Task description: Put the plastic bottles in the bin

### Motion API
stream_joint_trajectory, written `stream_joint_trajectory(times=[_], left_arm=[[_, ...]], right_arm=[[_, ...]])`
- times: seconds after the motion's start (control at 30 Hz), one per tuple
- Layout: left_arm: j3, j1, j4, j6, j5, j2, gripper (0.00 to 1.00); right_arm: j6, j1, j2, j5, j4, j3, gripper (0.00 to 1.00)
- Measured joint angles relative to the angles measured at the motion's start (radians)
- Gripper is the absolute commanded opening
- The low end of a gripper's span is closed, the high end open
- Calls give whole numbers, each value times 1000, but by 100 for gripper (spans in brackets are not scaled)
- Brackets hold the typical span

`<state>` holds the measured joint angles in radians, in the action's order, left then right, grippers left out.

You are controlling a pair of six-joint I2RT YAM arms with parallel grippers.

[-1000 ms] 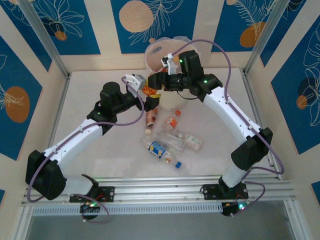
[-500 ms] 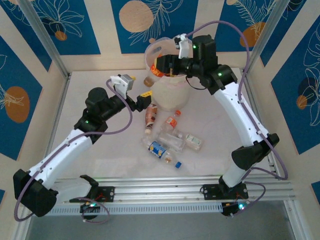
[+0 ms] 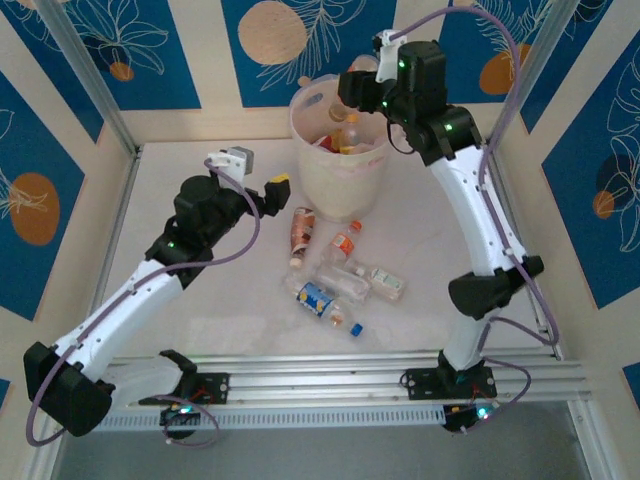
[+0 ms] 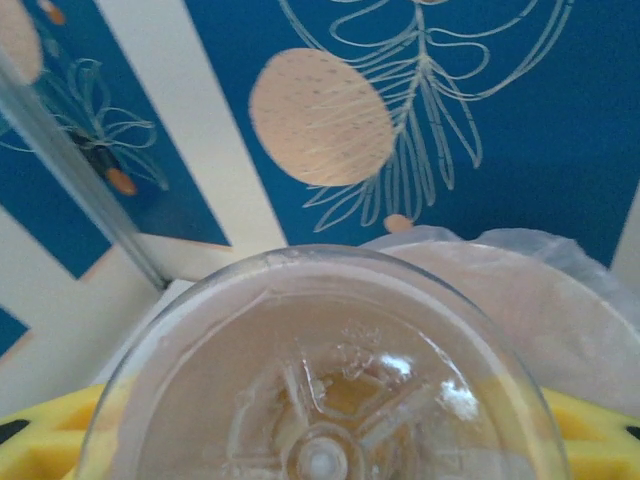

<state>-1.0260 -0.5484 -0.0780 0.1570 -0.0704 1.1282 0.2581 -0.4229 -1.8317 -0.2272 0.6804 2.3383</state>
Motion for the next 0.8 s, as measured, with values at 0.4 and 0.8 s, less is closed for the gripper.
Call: stream_joint_trajectory(times=[0.4,0.8], left_arm=[[-79,0,154,67,-134,93,100],[-134,0,257,108,-188,175,100]], right_arm=[[-3,72,-268,8,203,206,48],[51,133,-322,195,264,212,48]])
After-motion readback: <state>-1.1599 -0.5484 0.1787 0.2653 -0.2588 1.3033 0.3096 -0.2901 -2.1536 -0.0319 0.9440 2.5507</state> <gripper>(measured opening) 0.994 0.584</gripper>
